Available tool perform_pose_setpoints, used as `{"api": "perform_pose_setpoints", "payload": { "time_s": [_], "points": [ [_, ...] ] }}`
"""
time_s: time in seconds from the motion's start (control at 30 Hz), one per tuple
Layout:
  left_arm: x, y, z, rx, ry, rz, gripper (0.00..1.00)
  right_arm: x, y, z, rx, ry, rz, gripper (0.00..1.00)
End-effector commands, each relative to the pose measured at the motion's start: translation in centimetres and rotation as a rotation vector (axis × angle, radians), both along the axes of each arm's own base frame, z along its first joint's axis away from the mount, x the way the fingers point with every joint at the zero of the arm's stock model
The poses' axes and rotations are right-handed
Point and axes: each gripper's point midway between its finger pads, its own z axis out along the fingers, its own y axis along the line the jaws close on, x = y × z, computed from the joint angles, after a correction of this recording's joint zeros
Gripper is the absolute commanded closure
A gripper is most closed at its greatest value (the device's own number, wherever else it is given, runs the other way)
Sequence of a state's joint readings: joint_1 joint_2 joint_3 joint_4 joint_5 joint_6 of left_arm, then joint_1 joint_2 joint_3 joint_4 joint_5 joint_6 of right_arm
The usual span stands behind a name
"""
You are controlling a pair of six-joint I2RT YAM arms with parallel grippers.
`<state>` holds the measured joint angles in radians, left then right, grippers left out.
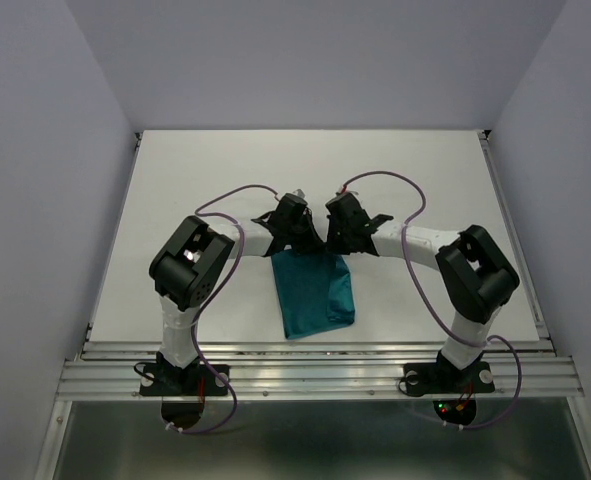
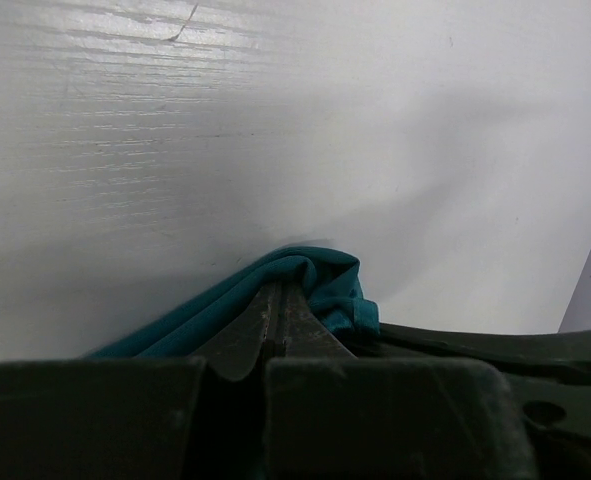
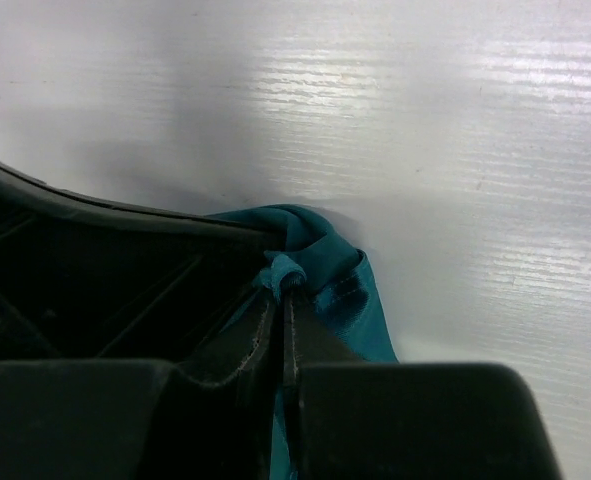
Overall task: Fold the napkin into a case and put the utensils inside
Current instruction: Fold the lower triangle-folded napkin at the center of the board.
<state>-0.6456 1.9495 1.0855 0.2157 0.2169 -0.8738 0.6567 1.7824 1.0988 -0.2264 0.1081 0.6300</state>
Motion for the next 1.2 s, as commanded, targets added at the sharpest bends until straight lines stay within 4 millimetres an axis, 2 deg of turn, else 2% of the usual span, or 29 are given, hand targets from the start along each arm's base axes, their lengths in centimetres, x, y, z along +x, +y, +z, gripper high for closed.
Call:
{"api": "perform_pose_setpoints", "payload": {
  "time_s": [0.0, 0.17, 0.23, 0.27, 0.37, 0.47, 0.57, 0.7, 0.9, 1.17],
  "points": [
    [-0.6, 1.6, -0.5, 0.042, 0.013, 0.02, 1.0, 0.6, -0.5, -0.4, -0.041, -0.011, -0.093, 0.96],
    [-0.9, 1.3, 1.0, 0.007, 0.005, 0.011, 1.0, 1.1, -0.4, -1.4, -0.057, -0.002, -0.108, 0.96],
    [-1.1, 1.3, 2.2, -0.016, -0.009, 0.008, 1.0, 1.3, -0.4, -1.7, -0.063, -0.002, -0.114, 0.96],
    [-1.2, 1.4, 2.0, -0.014, -0.004, 0.007, 1.0, 1.4, -0.5, -1.8, -0.067, -0.001, -0.116, 0.96],
    [-1.6, 1.6, 3.8, -0.027, -0.031, 0.004, 1.0, 1.5, -0.5, -2.2, -0.079, 0.004, -0.119, 0.96],
    [-2.0, 2.3, 3.8, -0.003, -0.03, 0.011, 1.0, 1.4, -0.5, -2.4, -0.082, 0.01, -0.121, 0.96],
    [-2.3, 3.1, 3.0, 0.031, -0.024, 0.013, 1.0, 1.5, -0.5, -2.2, -0.076, 0.008, -0.123, 0.96],
    [-3.2, 3.7, 0.3, 0.066, 0.026, 0.006, 1.0, 1.6, -0.3, -0.9, -0.058, -0.012, -0.118, 0.96],
    [-3.2, 3.9, -2.4, 0.098, 0.048, -0.004, 1.0, 1.8, 0.0, 0.6, -0.048, -0.034, -0.097, 0.96],
    [-3.4, 4.0, -3.0, 0.104, 0.062, -0.001, 1.0, 2.1, 0.1, 2.4, -0.024, -0.068, -0.102, 0.96]
  ]
}}
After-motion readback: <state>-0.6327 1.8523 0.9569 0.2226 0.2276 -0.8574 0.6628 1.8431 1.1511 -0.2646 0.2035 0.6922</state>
